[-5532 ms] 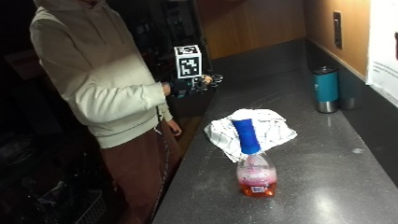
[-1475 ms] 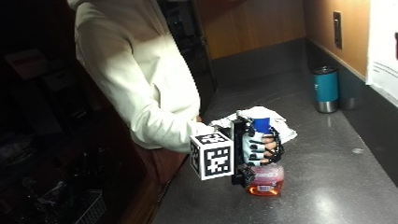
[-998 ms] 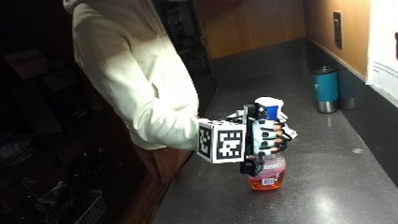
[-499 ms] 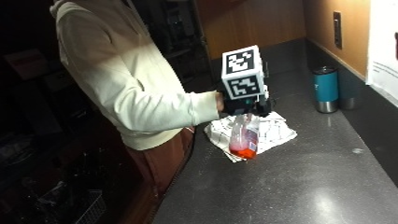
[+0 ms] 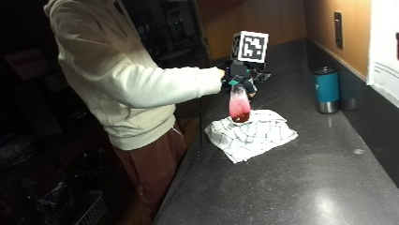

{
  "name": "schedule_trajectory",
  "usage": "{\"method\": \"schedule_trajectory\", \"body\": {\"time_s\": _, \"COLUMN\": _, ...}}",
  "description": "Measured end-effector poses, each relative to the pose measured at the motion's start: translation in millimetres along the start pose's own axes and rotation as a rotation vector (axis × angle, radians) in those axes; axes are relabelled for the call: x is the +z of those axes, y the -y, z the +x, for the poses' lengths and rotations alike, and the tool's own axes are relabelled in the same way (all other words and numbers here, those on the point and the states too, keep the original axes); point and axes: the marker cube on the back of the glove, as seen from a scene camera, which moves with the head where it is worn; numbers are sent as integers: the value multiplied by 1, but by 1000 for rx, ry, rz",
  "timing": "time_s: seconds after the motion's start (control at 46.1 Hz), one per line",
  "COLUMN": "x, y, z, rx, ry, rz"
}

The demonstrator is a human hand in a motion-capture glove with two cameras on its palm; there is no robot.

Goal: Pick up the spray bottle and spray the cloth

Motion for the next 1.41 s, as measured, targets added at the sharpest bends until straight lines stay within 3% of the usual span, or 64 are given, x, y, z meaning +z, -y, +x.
{"method": "schedule_trajectory", "body": {"time_s": 0.26, "x": 34, "y": 6, "z": -32, "rx": 25, "ry": -106, "rz": -113}}
{"method": "schedule_trajectory", "body": {"time_s": 0.629, "x": 12, "y": -8, "z": -39, "rx": 17, "ry": -64, "rz": -23}}
{"method": "schedule_trajectory", "body": {"time_s": 0.716, "x": 6, "y": -17, "z": -37, "rx": 13, "ry": 75, "rz": 71}}
{"method": "schedule_trajectory", "body": {"time_s": 0.889, "x": -28, "y": -26, "z": -55, "rx": 57, "ry": 576, "rz": 376}}
{"method": "schedule_trajectory", "body": {"time_s": 1.063, "x": -84, "y": -27, "z": -79, "rx": -58, "ry": 1006, "rz": 614}}
{"method": "schedule_trajectory", "body": {"time_s": 1.28, "x": -131, "y": -13, "z": -125, "rx": -224, "ry": 1453, "rz": 722}}
{"method": "schedule_trajectory", "body": {"time_s": 1.41, "x": -104, "y": 11, "z": -148, "rx": -252, "ry": 1376, "rz": 673}}
